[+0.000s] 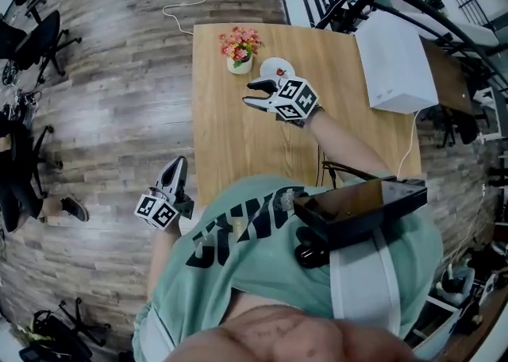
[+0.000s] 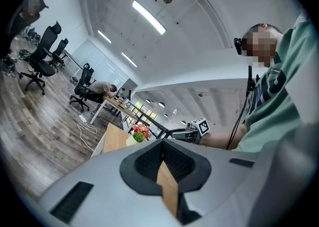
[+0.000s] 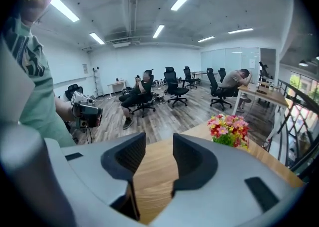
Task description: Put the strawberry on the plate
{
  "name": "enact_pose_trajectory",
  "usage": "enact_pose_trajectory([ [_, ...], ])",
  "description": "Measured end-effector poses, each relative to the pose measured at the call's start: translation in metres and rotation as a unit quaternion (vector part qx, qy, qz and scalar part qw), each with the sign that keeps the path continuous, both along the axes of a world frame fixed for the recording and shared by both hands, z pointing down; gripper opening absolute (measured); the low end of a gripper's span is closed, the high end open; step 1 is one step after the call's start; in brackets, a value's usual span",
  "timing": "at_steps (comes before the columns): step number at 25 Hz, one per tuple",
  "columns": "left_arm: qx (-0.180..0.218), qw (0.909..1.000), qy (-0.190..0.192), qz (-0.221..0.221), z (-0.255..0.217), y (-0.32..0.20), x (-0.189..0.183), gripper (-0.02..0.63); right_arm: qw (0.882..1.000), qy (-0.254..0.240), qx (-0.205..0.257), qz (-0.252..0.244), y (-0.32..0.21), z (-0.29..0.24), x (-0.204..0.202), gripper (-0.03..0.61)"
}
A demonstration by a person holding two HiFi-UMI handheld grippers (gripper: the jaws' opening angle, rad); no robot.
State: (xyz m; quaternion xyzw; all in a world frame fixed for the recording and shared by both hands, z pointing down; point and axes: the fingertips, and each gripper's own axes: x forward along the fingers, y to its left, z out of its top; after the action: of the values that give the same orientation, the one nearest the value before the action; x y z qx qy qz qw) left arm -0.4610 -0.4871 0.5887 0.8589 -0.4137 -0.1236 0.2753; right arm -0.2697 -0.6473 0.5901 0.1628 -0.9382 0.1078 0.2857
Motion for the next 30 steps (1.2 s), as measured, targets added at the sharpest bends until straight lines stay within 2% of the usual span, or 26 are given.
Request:
enact_pose_trajectory([
  [4,-0.007,0.9997,0.011,0.023,0.002,0.010,0.031,0.005,0.999,-0.019,0.004,0.025,0.009,-0.021,0.033,0.143],
  [9,0.002,0.9971,-0.007,0.076,-0.011,0.012,0.091,0.005,0.997,-0.048,0.010,0.059,0.026,-0.035,0.096,0.093],
  [13,0.006,0.9955,-0.021,0.092,-0.023,0.020,0.165,0.005,0.994,-0.070,0.013,0.080,0.049,-0.042,0.185,0.047],
  [16,0.019,0.9926,-0.031,0.116,-0.044,0.025,0.227,0.005,0.989,-0.095,0.022,0.114,0.075,-0.049,0.259,0.009],
  [23,0.021,0.9891,-0.042,0.139,-0.066,0.063,0.370,0.005,0.977,-0.127,-0.002,0.169,0.162,-0.020,0.426,0.008],
  [26,0.013,0.9850,-0.061,0.161,-0.067,0.086,0.421,0.005,0.973,-0.143,-0.019,0.181,0.193,-0.003,0.474,0.009],
  [30,0.002,0.9815,-0.091,0.168,-0.067,0.112,0.448,0.005,0.967,-0.169,-0.046,0.187,0.225,0.021,0.499,0.008],
])
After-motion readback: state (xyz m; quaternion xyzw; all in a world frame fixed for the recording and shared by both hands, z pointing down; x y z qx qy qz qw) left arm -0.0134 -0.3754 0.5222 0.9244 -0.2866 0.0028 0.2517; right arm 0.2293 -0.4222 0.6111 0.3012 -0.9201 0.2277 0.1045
